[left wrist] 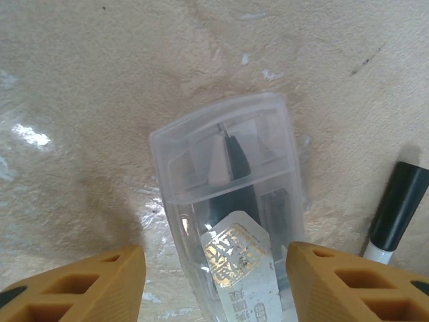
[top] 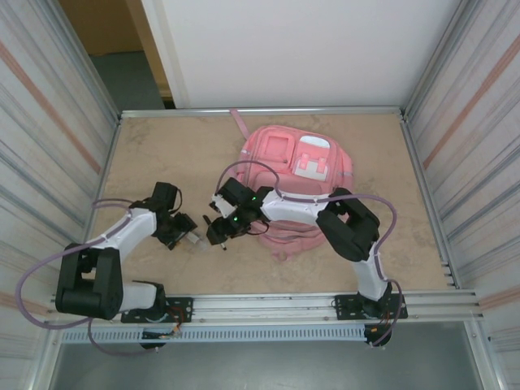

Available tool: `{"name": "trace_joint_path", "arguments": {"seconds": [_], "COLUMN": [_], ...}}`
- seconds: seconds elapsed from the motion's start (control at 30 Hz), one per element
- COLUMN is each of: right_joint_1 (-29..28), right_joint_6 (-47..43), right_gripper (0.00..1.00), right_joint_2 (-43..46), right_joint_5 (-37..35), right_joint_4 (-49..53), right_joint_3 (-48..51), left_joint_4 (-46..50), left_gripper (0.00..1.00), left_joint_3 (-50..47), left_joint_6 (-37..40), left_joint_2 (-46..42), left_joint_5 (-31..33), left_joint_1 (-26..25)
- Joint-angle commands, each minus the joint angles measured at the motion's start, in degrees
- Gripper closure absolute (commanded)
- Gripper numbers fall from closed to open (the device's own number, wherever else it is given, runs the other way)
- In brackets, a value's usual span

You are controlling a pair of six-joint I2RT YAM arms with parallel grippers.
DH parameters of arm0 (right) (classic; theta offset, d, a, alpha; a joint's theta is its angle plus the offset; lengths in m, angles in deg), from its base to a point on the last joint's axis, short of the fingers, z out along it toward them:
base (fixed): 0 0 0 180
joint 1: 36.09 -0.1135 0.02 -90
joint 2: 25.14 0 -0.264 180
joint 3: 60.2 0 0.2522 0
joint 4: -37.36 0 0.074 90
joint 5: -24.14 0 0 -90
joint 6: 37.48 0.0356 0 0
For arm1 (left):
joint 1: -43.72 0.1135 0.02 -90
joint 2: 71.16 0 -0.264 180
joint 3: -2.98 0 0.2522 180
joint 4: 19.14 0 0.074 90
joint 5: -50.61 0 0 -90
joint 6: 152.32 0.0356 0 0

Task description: Pack the student bag

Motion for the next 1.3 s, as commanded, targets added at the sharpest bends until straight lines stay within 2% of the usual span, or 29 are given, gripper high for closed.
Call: {"name": "trace_joint_path", "arguments": {"seconds": [0.0,0.23,0.43,0.6,0.83,1.07,1.17,1.27], "right_joint_1": [0.11,0.28,0.63,1.07,1.16,0.55,0.3,0.14], "right_joint_6": [0.51,-0.09,-0.07,0.08,0.06,-0.18,-0.08,0.09], "right_gripper": [0.4,0.39,0.39,0.39,0.38,0.36,0.36,0.35], "right_joint_2": [3.21,4.55,5.39,4.93,4.76,4.9,5.35,5.5], "right_joint_5": [0.44,0.18,0.32,1.12,1.58,1.66,0.94,0.97], "right_joint_4": [-1.1,-1.36,-2.02,-2.66,-2.38,-1.75,-1.88,-1.97], "right_joint_3": [0.41,1.03,1.8,2.09,1.66,1.62,2.06,2.13], "left_joint_4": [2.89,4.5,10.72,10.51,1.6,-2.91,-2.94,-3.42], "left_gripper": [0.41,0.31,0.3,0.32,0.33,0.34,0.39,0.49], "left_joint_3": [-0.58,1.01,7.25,7.68,4.42,3.56,3.31,1.9], "left_joint_6": [-4.44,-9.23,-12.53,-14.66,-15.37,-16.06,-16.14,-16.42], "left_joint_2": [1.16,1.94,-1.61,-2.75,4.42,11.49,13.21,12.63], "left_joint_5": [6.92,8.71,14.99,18.51,13.9,13.54,12.19,11.58], "left_joint_1": [-1.17,-4.5,-9.27,-10.78,-10.43,-10.48,-10.35,-10.43]}}
